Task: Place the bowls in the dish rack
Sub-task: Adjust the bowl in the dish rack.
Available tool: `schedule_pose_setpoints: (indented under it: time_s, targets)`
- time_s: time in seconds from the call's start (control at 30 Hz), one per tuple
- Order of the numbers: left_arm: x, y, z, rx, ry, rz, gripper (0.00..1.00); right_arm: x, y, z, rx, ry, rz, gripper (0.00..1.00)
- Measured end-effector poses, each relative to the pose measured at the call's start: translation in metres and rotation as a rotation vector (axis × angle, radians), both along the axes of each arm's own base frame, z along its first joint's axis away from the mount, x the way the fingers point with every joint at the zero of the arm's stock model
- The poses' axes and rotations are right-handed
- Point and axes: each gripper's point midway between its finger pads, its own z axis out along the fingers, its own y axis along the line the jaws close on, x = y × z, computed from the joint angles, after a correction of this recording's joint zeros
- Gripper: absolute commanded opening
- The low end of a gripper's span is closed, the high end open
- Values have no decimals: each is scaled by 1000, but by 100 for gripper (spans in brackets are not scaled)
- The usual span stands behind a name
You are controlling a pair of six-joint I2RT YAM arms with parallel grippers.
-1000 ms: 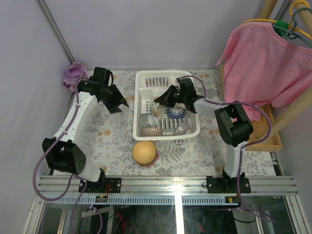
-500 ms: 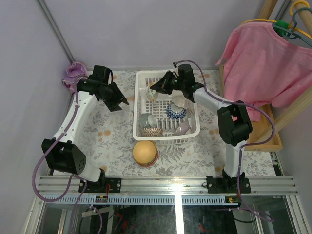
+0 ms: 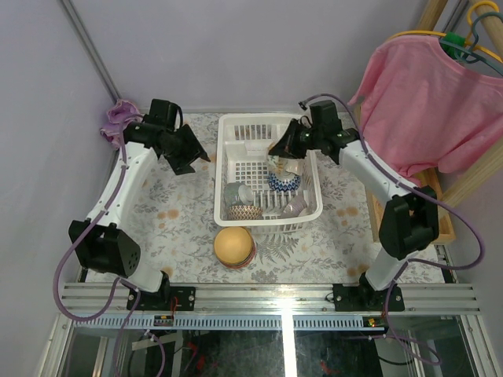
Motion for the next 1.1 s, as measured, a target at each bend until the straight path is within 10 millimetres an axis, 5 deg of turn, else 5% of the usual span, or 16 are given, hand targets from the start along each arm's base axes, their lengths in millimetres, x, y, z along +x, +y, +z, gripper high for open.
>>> schedule_pose_setpoints:
  time_s: [0.17,0.37,0.73,1.1]
  targets:
    - [10,0,-14,18,33,-8,56,-7,-31,-11,-39,8,-28,0]
    - [19,1,-38,45,89,-10,56,-26,-52,-55,-66,100,-48,0]
    - [34,-10,-77,72,149,-65,54,-23,-37,-65,75,51,10,0]
    - [43,-14,-81,79,116,-95,53,-4,-14,-62,247,63,81,0]
